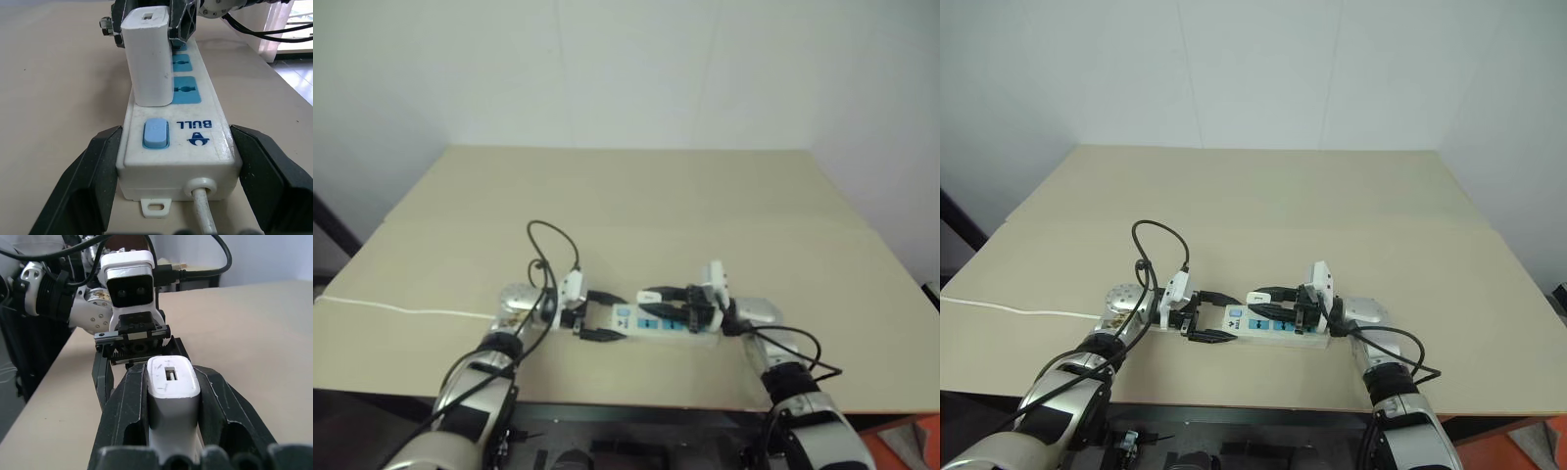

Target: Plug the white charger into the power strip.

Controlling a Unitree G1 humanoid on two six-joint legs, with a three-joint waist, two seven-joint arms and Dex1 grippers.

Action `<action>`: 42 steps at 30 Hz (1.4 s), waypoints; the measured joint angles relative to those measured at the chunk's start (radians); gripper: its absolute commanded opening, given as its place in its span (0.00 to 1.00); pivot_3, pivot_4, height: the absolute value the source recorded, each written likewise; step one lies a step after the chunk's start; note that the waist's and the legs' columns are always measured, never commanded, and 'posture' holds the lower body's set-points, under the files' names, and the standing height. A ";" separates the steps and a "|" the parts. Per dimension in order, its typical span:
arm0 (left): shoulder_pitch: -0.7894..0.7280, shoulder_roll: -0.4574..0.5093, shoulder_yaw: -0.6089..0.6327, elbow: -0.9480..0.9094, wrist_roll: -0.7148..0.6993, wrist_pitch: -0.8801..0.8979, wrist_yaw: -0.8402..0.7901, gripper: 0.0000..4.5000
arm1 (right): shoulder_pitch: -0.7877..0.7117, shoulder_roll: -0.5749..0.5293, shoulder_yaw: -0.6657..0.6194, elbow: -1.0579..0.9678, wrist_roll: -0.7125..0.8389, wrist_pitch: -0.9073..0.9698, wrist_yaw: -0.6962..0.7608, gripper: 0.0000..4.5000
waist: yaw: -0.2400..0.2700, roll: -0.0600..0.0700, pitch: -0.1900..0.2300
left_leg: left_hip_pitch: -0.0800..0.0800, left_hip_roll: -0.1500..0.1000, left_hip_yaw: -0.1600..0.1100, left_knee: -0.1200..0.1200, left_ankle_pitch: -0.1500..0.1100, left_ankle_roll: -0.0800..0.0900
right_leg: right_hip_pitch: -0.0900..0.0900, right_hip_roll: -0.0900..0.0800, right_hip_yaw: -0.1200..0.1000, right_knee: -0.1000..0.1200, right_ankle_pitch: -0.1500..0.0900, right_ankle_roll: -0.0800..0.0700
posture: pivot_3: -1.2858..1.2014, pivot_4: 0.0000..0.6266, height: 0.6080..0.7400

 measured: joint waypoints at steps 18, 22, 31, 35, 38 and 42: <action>0.001 0.014 0.001 0.010 0.001 0.018 0.005 0.71 | -0.037 -0.005 0.042 0.037 0.000 0.015 -0.023 0.25 | -0.008 -0.001 -0.004 | 0.005 0.002 0.000 0.000 0.000 0.000 | 0.003 0.002 0.000 0.000 0.000 0.000 | 0.52 0.24 1.00; 0.002 0.016 0.001 0.011 0.001 0.019 0.006 0.71 | -0.043 -0.005 0.046 0.044 0.000 0.015 -0.023 0.32 | -0.009 -0.001 -0.005 | 0.005 0.002 0.000 0.000 0.000 0.000 | 0.004 0.002 0.001 0.000 0.000 0.000 | 0.52 0.24 1.00; 0.003 0.011 -0.002 0.009 0.002 0.017 0.007 0.71 | -0.053 -0.024 0.037 0.078 -0.052 0.019 -0.091 0.99 | -0.008 -0.008 -0.009 | 0.005 0.002 0.000 -0.002 0.000 0.000 | 0.003 0.002 0.001 -0.001 -0.001 -0.001 | 0.52 0.24 1.00; 0.003 0.010 -0.002 0.009 0.002 0.016 0.006 0.71 | -0.050 -0.024 0.025 0.079 -0.059 -0.007 -0.101 0.99 | -0.007 -0.008 -0.009 | 0.005 0.003 0.000 -0.002 0.000 0.000 | 0.003 0.002 0.000 -0.001 -0.001 -0.001 | 0.52 0.24 1.00; 0.003 0.010 -0.003 0.009 0.002 0.016 0.006 0.71 | -0.046 -0.024 0.021 0.079 -0.069 -0.022 -0.099 0.99 | -0.007 -0.008 -0.009 | 0.005 0.003 0.000 -0.002 0.000 0.000 | 0.003 0.002 0.000 -0.001 -0.001 -0.001 | 0.52 0.24 1.00; -0.001 0.013 -0.009 0.010 0.007 0.035 0.004 0.91 | -0.038 -0.034 0.013 0.078 -0.073 -0.034 -0.084 1.00 | -0.006 -0.008 -0.009 | 0.005 0.002 0.000 -0.002 0.000 0.000 | 0.003 0.002 0.000 -0.001 -0.001 -0.001 | 0.52 0.24 1.00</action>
